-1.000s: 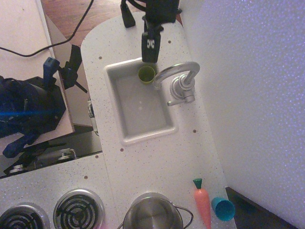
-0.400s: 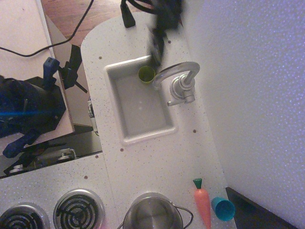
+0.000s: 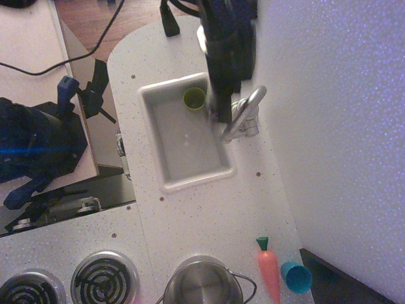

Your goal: Turn faucet right

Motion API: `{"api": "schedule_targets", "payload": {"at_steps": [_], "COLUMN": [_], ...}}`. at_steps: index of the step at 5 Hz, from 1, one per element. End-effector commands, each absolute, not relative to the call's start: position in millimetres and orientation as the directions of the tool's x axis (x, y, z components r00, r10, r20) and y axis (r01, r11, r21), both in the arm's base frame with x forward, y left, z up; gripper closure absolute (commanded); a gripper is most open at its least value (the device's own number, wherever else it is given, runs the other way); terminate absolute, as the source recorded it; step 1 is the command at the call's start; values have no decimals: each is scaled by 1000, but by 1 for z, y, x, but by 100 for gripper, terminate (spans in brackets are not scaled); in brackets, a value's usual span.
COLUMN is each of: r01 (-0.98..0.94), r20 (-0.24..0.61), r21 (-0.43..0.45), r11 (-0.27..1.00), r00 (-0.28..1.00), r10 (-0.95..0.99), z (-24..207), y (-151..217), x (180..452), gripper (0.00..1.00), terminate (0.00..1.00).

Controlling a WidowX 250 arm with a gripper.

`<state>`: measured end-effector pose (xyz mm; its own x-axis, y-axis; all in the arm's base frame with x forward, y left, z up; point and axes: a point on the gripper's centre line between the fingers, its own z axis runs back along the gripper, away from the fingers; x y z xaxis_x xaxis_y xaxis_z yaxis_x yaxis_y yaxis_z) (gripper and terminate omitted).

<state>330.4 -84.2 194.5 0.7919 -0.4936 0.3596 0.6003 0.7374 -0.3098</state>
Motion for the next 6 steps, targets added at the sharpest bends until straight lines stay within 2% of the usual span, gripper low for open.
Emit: {"api": "schedule_targets", "payload": {"at_steps": [1, 2, 3, 4, 6], "r01": [609, 515, 379, 369, 363], "r20": [360, 407, 442, 335, 330], "r21": [-250, -285, -430, -414, -427], "r11": [753, 808, 819, 832, 828], "r00": [780, 829, 880, 912, 915], "r10": [-511, -385, -174, -238, -231], "z": [210, 205, 190, 180, 179], "y": [-87, -75, -61, -68, -66], "x": [331, 334, 335, 340, 344], "gripper": [0, 0, 0, 0, 0], "terminate": [0, 0, 0, 0, 0]}}
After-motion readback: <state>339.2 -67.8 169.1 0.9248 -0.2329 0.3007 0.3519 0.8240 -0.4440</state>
